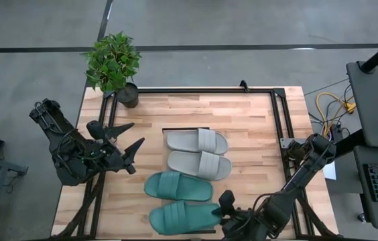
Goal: Pick and place slides into the shelf
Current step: Put the green slipper on the shelf
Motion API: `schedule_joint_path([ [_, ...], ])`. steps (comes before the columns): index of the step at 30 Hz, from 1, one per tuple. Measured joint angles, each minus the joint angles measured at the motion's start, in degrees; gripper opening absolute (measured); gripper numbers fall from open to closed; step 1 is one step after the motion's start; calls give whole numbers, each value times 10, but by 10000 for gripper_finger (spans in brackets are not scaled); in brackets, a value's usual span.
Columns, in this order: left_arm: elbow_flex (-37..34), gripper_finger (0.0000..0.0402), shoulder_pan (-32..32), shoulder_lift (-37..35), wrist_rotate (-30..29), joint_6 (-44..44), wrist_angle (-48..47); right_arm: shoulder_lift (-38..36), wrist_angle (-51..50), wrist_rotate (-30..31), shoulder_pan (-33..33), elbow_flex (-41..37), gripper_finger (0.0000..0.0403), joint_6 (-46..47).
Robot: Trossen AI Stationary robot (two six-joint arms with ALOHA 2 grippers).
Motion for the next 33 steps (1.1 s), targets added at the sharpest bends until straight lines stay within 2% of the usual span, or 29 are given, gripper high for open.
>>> schedule_joint_path([
  [6, 0, 262, 0, 0, 0, 0, 0, 0, -30, -24, 0, 18, 166, 26],
  [12, 0, 262, 0, 0, 0, 0, 0, 0, -109, -51, 0, 52, 166, 77],
  [21, 0, 262, 0, 0, 0, 0, 0, -1, -112, -53, -1, 76, 169, 67],
  [28, 0, 262, 0, 0, 0, 0, 0, -1, -111, -52, -5, 77, 212, 31],
  [33, 0, 262, 0, 0, 0, 0, 0, -1, -110, -50, -10, 78, 227, 20],
])
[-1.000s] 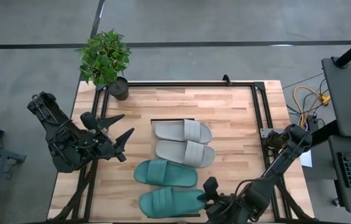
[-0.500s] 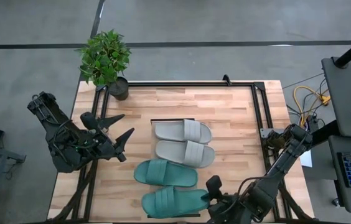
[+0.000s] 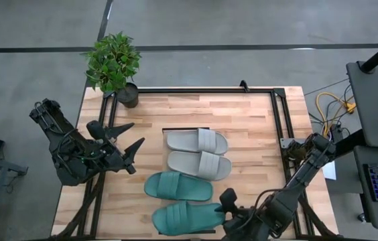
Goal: Pick and place slides into the shelf
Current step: Put the green slipper on the shelf
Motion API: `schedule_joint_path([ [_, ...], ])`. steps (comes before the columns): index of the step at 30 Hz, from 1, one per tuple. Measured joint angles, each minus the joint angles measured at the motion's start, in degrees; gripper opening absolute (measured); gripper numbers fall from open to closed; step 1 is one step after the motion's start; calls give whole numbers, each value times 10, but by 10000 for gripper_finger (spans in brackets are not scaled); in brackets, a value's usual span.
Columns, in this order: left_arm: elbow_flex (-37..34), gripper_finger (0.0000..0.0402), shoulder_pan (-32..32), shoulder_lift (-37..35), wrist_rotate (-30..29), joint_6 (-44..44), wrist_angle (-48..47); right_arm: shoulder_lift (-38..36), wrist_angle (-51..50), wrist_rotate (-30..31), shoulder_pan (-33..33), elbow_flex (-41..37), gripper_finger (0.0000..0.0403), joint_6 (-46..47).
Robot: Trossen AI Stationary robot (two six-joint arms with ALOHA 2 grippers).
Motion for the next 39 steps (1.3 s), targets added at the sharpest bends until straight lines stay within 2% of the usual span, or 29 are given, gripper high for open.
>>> schedule_joint_path([
  [11, 0, 262, 0, 0, 0, 0, 0, -1, -11, -19, 0, 84, 231, 13],
  [17, -1, 262, 0, 0, 0, 0, 0, -1, -10, -32, 0, 95, 230, -11],
  [21, -1, 262, 0, 0, 0, 0, 0, -1, 49, -31, 0, 91, 231, -62],
  [27, -1, 262, 0, 0, 0, 0, 0, 1, 203, -32, -5, 62, 221, -146],
  [33, -1, 262, 0, 0, 0, 1, 0, 4, 296, -31, -21, 13, 186, -171],
  [39, -1, 262, 0, -4, 1, 0, 0, 35, 339, -29, -28, 13, 111, -202],
])
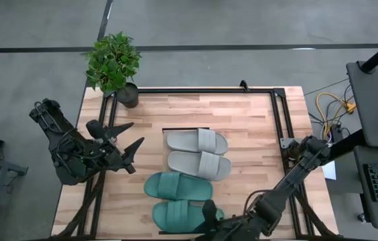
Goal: Pick and place slides into the shelf
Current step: Put the green slipper on the shelf
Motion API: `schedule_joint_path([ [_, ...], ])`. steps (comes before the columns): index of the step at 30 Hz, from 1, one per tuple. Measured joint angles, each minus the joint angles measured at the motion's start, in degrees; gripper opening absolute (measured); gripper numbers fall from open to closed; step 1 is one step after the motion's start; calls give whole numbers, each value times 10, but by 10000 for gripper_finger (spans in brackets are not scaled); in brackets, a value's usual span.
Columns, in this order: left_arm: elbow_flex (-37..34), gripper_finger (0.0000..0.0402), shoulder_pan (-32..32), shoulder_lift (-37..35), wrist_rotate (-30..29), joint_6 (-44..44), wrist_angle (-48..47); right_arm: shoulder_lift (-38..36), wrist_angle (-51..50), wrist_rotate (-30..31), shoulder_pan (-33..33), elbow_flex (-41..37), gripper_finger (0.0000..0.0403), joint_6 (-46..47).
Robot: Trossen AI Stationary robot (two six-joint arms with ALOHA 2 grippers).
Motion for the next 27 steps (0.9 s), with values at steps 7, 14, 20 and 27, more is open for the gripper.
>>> schedule_joint_path([
  [7, 0, 262, -2, -2, 0, 0, 0, 54, 2, -1, 1, 72, 15, -17],
  [14, 0, 262, -2, -2, 0, 0, 0, 114, -58, -22, -11, 137, 9, 7],
  [20, 0, 262, -2, -2, -1, 0, 0, 136, -114, -31, -16, 197, 9, 25],
  [27, 0, 262, -2, -2, -1, 0, 0, 138, -150, -77, -36, 193, 9, 84],
])
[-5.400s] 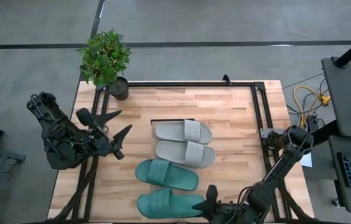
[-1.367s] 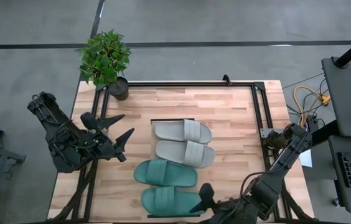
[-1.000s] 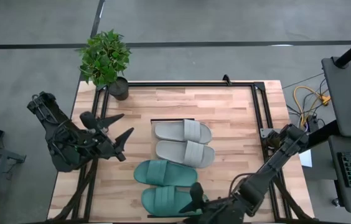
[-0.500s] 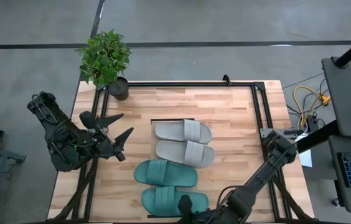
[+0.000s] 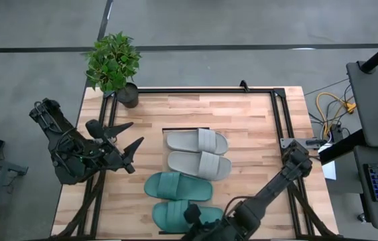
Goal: Pick and place slides into the shelf
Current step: Put the green slipper on the shelf
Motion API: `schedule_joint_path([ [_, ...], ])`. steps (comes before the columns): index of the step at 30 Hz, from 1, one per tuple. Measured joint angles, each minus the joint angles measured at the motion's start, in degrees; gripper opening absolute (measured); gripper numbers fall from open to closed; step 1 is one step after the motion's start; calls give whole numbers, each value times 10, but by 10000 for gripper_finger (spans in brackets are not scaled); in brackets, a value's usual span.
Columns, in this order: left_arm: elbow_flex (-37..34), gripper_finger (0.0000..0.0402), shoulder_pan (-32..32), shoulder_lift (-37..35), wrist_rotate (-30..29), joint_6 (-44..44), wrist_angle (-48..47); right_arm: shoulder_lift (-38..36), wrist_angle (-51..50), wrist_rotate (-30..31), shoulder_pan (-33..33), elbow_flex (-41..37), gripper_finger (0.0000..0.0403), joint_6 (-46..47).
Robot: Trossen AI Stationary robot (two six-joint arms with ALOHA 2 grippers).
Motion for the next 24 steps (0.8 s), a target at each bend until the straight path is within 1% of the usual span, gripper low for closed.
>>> schedule_joint_path([
  [2, 0, 262, 0, 0, 0, 0, 0, 0, 3, -18, -5, -1, 9, 5],
  [5, 0, 262, 0, 0, 0, 0, 0, 0, 2, -29, -8, -2, 9, 12],
  [15, -1, 262, 0, 0, 0, 0, 0, 0, -50, -32, -19, -5, 8, 35],
  [24, -1, 262, 0, 0, 0, 0, 0, -1, -76, -55, -23, -5, 8, 49],
])
